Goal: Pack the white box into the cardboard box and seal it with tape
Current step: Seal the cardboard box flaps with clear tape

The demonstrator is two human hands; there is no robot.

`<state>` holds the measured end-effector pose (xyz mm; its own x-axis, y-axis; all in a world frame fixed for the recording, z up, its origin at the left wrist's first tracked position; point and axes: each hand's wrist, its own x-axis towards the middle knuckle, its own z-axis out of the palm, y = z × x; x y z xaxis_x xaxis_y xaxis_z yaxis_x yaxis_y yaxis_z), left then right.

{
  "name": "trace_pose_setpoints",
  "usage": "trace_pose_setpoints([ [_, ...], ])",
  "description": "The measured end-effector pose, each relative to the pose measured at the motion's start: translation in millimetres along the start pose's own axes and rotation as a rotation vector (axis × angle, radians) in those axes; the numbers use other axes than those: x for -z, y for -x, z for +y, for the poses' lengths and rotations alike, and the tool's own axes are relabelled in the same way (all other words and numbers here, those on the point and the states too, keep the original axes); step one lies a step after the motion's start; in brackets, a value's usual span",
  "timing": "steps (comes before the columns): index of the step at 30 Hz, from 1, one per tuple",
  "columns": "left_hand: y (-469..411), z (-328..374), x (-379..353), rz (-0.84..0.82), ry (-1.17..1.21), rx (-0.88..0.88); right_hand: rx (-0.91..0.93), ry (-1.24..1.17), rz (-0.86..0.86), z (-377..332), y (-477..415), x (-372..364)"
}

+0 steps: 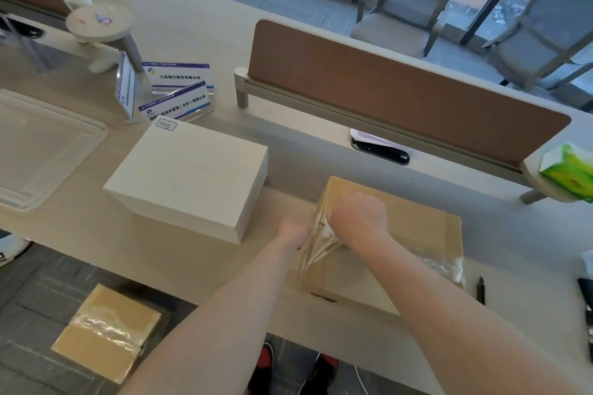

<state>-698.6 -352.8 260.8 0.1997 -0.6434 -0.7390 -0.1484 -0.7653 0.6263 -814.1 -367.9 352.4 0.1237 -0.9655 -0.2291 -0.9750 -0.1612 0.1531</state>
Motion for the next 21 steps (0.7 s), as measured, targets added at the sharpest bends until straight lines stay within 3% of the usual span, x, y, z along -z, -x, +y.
trace_pose_setpoints([
  [5,4,-4,-10,-0.034,-0.137,-0.035,0.046,0.042,0.012,3,2,-1],
  [8,20,-1,4,0.046,-0.160,-0.189,0.069,0.059,-0.023,1,3,0],
  [11,47,9,16,-0.197,-0.110,-0.316,0.058,0.035,-0.018,2,3,2],
  [13,57,12,19,-0.374,-0.188,-0.344,0.052,0.039,-0.026,3,3,4],
  [14,57,10,17,-0.387,-0.270,-0.368,0.048,0.038,-0.030,3,4,5],
  [16,58,7,10,-0.322,-0.332,-0.451,0.046,0.019,-0.036,3,4,5],
  [21,52,-4,-6,-0.192,-0.226,-0.505,0.089,-0.106,-0.008,6,4,6],
])
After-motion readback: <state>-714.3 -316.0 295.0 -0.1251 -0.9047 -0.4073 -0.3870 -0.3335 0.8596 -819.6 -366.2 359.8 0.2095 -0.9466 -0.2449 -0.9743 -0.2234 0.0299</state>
